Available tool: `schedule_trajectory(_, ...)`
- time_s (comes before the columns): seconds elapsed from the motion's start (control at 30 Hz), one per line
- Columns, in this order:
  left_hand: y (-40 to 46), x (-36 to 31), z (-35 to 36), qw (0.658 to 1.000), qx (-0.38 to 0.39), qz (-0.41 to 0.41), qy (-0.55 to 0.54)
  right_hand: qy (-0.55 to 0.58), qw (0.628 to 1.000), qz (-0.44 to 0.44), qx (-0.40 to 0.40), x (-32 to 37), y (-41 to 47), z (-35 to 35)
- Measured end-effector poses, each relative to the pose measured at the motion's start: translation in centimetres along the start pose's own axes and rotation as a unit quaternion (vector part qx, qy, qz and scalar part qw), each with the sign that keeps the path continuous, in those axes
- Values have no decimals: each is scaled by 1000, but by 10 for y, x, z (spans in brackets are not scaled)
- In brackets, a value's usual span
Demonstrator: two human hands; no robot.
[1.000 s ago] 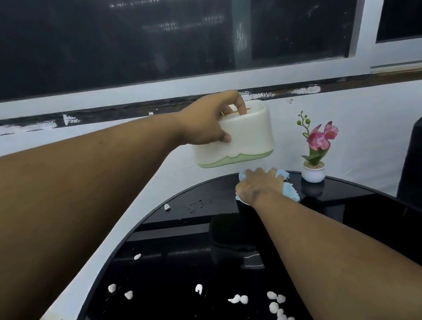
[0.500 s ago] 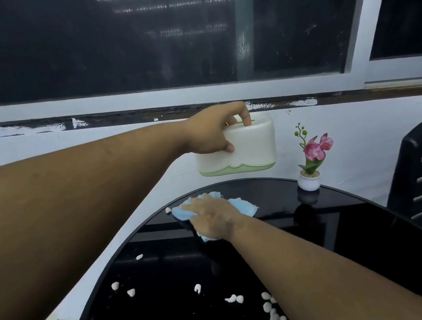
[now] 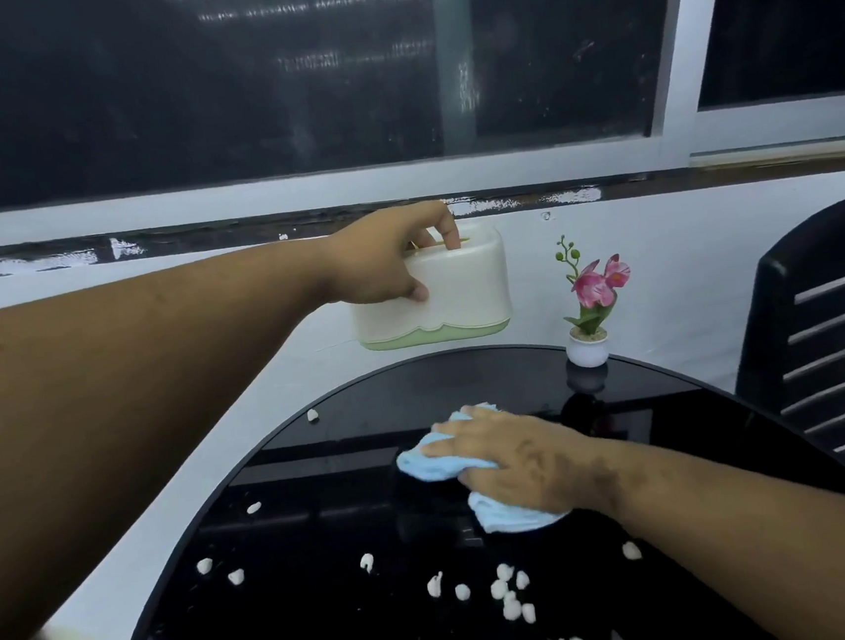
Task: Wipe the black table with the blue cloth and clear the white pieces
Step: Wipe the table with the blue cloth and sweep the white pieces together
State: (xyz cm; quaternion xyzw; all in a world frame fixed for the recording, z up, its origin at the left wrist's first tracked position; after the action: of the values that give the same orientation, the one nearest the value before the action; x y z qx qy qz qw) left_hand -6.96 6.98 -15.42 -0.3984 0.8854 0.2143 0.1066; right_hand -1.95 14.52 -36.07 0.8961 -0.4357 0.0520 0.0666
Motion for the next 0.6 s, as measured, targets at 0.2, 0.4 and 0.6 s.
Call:
schedule_trajectory(0.2,4,4,1,1000,1,3,3,-9,987,152,-44,-86,2,-26)
schedule_trajectory(0.4,12,5,7,1000,1,8,-2,-39,948,310,-56,-126,28,-24)
schedule_trajectory(0.6,16,9,12,1000,-6,10,-15,-5,911,405,-78,-137,35,-27)
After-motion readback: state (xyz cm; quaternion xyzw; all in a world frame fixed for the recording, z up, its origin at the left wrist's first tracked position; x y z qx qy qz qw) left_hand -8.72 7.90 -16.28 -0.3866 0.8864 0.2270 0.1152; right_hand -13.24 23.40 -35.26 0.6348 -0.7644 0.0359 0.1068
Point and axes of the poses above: each hand's wrist, its own y-axis towards the middle knuckle, its own z-axis out of the palm, x = y × z, the point moved 9 cm from there along y, towards the middle knuckle, and after that the axes turned 5 degrees about -y, right-handed, at the moved point
